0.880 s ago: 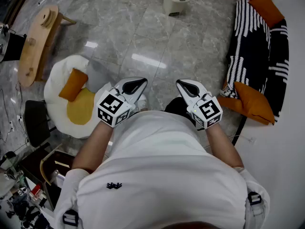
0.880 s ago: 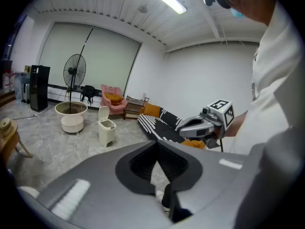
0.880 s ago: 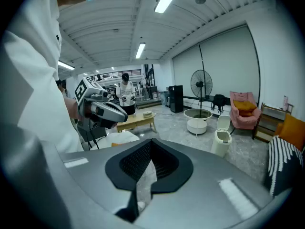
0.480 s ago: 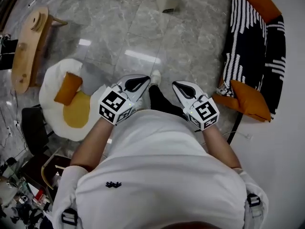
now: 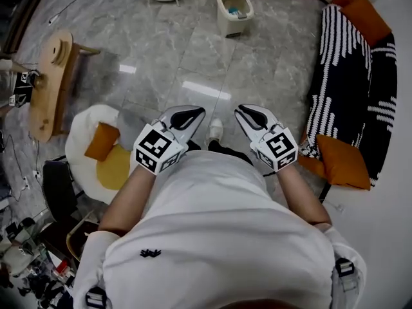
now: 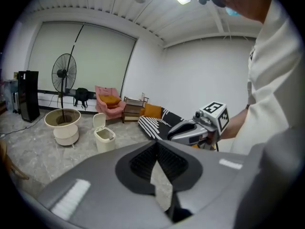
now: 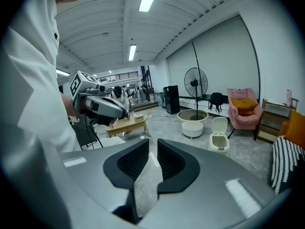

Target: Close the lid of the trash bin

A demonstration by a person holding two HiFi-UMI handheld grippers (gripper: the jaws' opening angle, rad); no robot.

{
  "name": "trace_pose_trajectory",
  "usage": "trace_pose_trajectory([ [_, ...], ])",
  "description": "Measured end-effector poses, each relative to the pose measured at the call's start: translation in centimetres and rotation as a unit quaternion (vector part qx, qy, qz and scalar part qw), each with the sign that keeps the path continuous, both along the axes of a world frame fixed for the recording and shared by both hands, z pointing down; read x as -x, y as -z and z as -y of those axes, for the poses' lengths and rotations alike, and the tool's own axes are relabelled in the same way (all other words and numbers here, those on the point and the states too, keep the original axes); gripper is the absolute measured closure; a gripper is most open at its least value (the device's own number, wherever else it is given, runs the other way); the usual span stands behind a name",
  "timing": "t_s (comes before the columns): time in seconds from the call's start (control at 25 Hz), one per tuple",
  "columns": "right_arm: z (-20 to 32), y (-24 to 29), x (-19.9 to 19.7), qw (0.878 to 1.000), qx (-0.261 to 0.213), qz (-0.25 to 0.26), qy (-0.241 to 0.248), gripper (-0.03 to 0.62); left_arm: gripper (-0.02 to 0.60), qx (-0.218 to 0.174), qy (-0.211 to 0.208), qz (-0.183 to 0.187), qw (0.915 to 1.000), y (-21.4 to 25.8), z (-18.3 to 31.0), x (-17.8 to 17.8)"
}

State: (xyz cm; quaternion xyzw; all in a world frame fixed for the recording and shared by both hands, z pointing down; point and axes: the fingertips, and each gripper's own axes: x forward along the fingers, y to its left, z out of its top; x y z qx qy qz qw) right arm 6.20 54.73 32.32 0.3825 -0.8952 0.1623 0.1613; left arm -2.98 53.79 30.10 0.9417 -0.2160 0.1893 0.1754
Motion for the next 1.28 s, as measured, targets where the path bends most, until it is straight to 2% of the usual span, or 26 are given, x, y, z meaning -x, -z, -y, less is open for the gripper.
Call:
trace_pose_trajectory([
  [0.16, 3.9, -0.6, -1.7, 1.0, 0.001, -0.002, -0.011, 0.551, 0.523, -0.001, 0.007, -0.004, 1.0, 0.4, 3.5, -1.1],
  [0.48, 12.8, -1.3, -1.6, 1.0, 0.002, -0.005, -0.029, 0.551, 0.522, 0.013, 0.014, -0.027, 0.9994, -0.9, 11.6, 0.1],
  [0.68, 19.8, -0.5, -0.7, 0.998, -0.002, -0.02, -0.057, 0.551, 0.522, 0.008, -0.008, -0.033, 0.9994, -1.4, 19.1, 1.0],
  [0.88, 28.1, 0.7, 0.3, 0.996, -0.004, -0.031, -0.083, 0.551, 0.523, -0.012, -0.041, -0.036, 0.9985, 0.3, 27.5, 1.7],
  [1.08, 35.4, 0.4, 1.4, 0.994, -0.006, -0.033, -0.108, 0.551, 0.525, -0.023, -0.079, -0.008, 0.9966, -0.8, 33.3, 3.4],
  [1.28, 41.2, -0.5, 1.2, 0.993, 0.0, -0.05, -0.109, 0.551, 0.525, 0.005, -0.064, -0.029, 0.9976, -1.4, 37.3, 4.2],
])
